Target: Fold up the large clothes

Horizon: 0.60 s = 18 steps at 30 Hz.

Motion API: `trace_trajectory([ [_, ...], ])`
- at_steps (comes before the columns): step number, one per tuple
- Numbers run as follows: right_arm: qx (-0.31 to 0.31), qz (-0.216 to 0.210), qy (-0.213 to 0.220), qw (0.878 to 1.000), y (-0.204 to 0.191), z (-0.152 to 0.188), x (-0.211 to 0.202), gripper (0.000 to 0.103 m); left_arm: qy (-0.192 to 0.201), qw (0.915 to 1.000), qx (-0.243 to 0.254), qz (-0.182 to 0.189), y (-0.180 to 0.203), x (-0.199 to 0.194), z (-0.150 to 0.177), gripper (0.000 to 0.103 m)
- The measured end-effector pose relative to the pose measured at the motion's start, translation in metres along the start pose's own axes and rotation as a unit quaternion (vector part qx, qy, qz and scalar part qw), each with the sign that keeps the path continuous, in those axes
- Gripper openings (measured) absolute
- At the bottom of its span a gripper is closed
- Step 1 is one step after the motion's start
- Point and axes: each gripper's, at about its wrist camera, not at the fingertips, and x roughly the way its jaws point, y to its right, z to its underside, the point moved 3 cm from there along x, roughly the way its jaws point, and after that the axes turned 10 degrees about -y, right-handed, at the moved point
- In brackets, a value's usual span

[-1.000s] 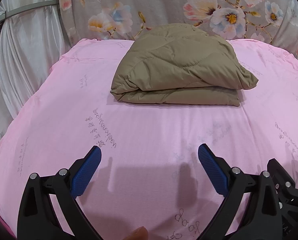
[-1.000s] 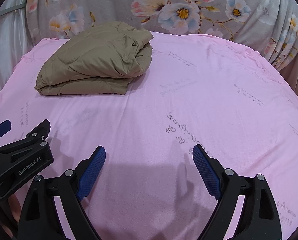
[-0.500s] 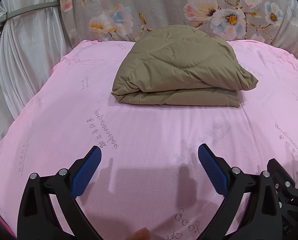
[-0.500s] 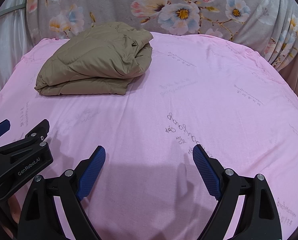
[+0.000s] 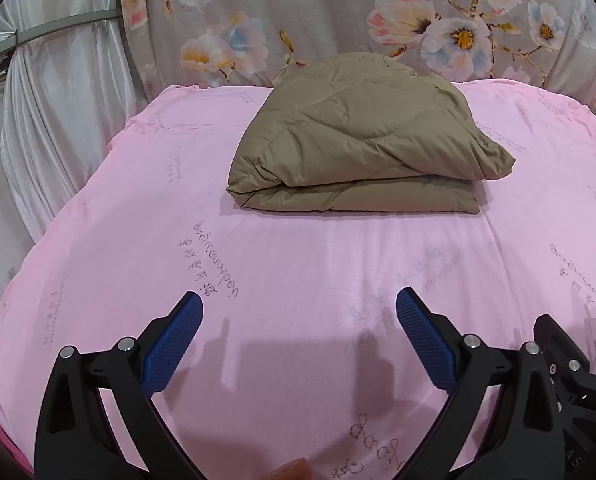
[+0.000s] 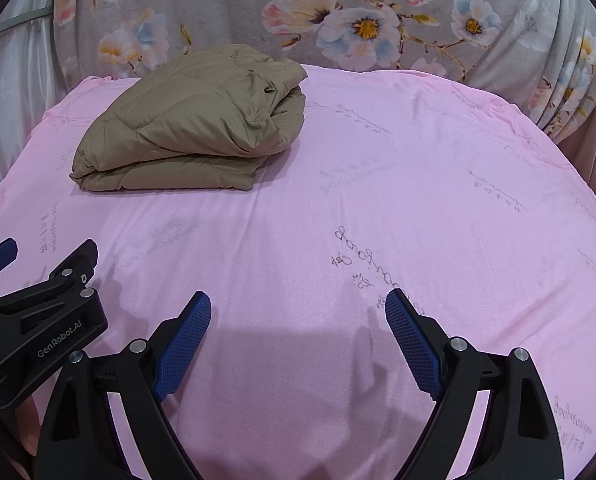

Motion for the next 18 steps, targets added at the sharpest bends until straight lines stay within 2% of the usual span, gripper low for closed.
trace_trajectory([
  [18,0.001,0.001,0.0,1.0,-0.0015,0.0007,-0.0002,0.087,0.002,1.0,0.0,0.003,0.0012,-0.0024,0.0008,0.095],
])
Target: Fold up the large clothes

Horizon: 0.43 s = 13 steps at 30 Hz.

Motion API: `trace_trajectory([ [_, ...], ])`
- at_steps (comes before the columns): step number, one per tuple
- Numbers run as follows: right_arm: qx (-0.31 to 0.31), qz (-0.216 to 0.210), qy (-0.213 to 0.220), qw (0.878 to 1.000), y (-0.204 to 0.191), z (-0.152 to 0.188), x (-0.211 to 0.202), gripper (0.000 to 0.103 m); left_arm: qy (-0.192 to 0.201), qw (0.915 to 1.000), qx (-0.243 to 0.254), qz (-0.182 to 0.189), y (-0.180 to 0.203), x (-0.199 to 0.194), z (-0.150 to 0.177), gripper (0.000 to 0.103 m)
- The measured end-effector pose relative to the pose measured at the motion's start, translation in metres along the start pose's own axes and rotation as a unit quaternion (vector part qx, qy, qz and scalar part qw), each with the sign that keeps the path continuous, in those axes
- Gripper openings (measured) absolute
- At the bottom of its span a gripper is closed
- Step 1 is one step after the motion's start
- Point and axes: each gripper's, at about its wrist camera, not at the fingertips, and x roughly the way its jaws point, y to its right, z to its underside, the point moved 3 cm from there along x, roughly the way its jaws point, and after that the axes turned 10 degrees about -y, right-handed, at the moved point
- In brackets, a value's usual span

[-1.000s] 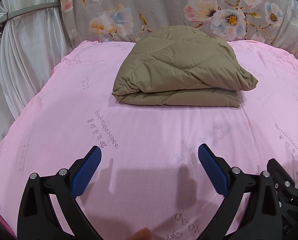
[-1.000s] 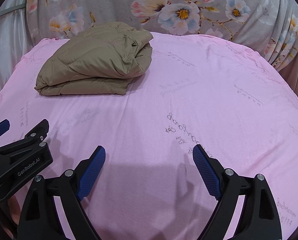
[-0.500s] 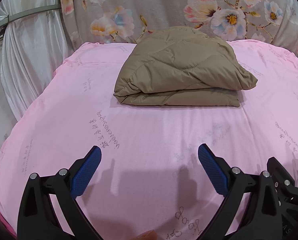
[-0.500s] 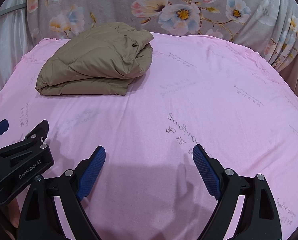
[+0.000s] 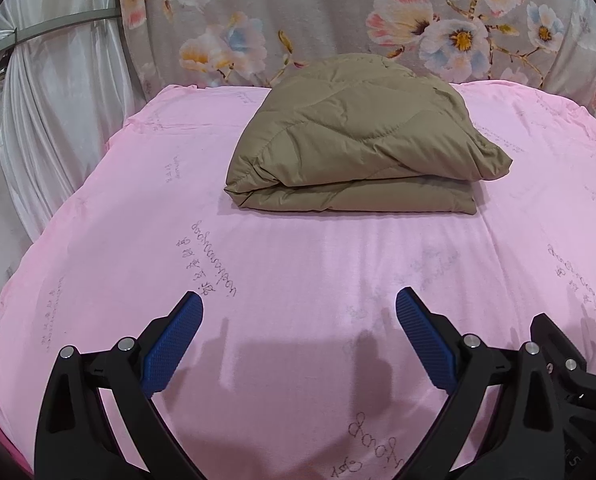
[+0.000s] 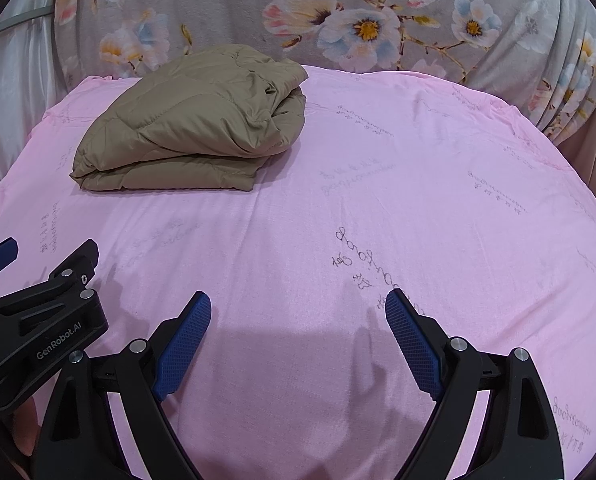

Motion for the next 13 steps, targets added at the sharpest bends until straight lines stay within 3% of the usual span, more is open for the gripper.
trace_trajectory([
  [13,0.0,0.002,0.0,1.0,-0.0004,0.0,-0.0005,0.087,0.005,1.0,0.007,0.001,0.0048,-0.0016,0.001,0.095],
])
